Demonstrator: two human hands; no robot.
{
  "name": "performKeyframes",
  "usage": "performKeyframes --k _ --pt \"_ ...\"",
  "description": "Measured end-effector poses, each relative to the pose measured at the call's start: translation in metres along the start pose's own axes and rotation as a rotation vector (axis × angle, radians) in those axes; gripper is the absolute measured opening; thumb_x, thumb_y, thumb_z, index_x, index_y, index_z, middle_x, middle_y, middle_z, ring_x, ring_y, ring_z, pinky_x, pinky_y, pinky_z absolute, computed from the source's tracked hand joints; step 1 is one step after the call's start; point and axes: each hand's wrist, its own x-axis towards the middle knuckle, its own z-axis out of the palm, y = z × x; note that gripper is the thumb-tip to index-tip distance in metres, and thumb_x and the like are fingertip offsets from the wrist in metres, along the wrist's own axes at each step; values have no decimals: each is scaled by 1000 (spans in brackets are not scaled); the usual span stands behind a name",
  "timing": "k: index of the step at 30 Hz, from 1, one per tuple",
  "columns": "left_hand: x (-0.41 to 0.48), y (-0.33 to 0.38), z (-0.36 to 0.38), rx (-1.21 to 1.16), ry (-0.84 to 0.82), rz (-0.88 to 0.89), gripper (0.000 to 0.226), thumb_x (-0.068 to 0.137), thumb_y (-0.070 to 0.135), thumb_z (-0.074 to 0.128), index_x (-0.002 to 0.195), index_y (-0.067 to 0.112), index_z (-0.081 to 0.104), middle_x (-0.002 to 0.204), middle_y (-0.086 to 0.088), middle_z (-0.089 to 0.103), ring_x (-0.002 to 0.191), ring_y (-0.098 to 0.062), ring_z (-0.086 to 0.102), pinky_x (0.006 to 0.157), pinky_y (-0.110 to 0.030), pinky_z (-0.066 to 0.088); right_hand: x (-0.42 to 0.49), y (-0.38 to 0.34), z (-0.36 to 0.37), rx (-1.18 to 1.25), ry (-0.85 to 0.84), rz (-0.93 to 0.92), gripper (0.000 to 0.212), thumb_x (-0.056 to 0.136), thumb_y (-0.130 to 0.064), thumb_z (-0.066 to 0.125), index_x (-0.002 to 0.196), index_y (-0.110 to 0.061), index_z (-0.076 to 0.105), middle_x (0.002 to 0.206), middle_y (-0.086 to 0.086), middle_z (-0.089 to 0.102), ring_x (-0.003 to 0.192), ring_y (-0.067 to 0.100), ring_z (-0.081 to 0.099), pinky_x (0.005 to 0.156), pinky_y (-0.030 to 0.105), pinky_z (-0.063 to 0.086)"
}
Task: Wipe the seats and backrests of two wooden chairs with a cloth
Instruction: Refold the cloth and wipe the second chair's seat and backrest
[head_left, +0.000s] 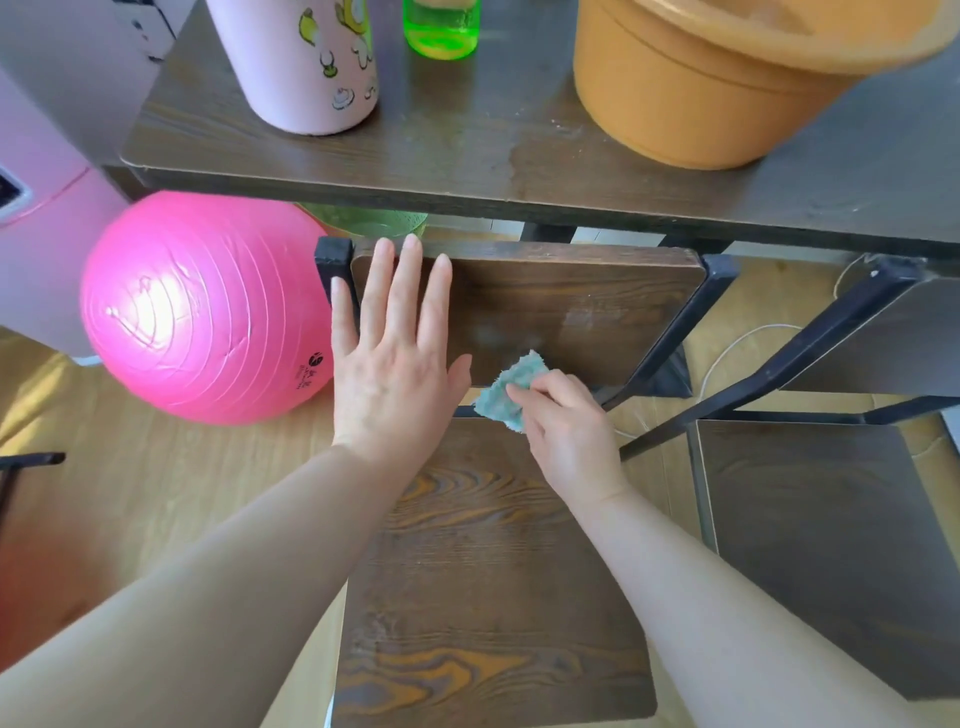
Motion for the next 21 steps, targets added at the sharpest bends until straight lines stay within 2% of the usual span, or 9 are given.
performKeyframes --k 1,3,6,8,11,14,16,19,21 --pt "1 3 -2 -4 -6 -2 86 83 38 67 152 11 24 161 -11 18 150 -28 10 117 -58 13 2 -7 -17 -11 89 -88 24 90 -15 65 114 -9 70 105 2 62 98 13 57 82 23 54" --pt "4 11 -8 -16 -17 -4 85 84 39 66 152 10 24 161 -11 18 150 -27 10 117 -59 14 15 -14 -50 -22 252 -182 26 92 -17 60 113 -5 70 106 9 64 100 18 60 83 24 53" --pt "10 24 -13 -29 -42 -21 84 85 39 64 152 9 22 161 -10 17 150 -25 8 117 -59 13 42 -16 -88 -24 423 -193 32 98 -22 49 112 -3 71 103 12 64 98 19 60 83 22 49" --pt "15 30 -14 -34 -55 -26 85 86 39 63 153 9 20 162 -9 16 150 -24 8 117 -59 12 55 -11 -100 -39 466 -193 36 100 -24 44 112 -4 71 100 12 64 96 18 58 83 21 48" --pt "18 39 -11 -29 -66 -10 84 85 36 64 153 10 22 161 -8 19 150 -23 9 117 -59 11 62 3 -97 -67 448 -208 39 101 -26 41 112 -4 71 100 12 64 95 20 58 82 25 50" --pt "19 43 -7 0 -52 -10 79 83 27 66 151 10 28 160 -6 25 150 -22 12 116 -62 10 60 18 -82 -96 421 -233 24 96 -13 55 111 -3 71 97 13 63 92 23 60 79 27 52" --pt "19 42 -3 23 -36 -11 79 82 23 66 151 11 29 159 -5 26 149 -21 13 116 -63 9 52 26 -71 -94 361 -235 23 91 -10 64 112 -4 70 100 13 64 95 22 60 78 25 53" --pt "18 42 3 25 -20 -11 84 80 31 67 151 11 27 159 -5 25 150 -21 12 116 -63 9 40 32 -55 -69 207 -170 30 92 -23 62 118 -8 66 111 10 62 107 17 58 80 19 52" --pt "19 44 6 25 -12 -20 88 80 42 66 151 11 25 159 -5 24 150 -23 12 116 -62 9 33 36 -41 -53 126 -112 29 93 -27 59 117 -12 65 112 6 60 107 16 58 79 19 55"
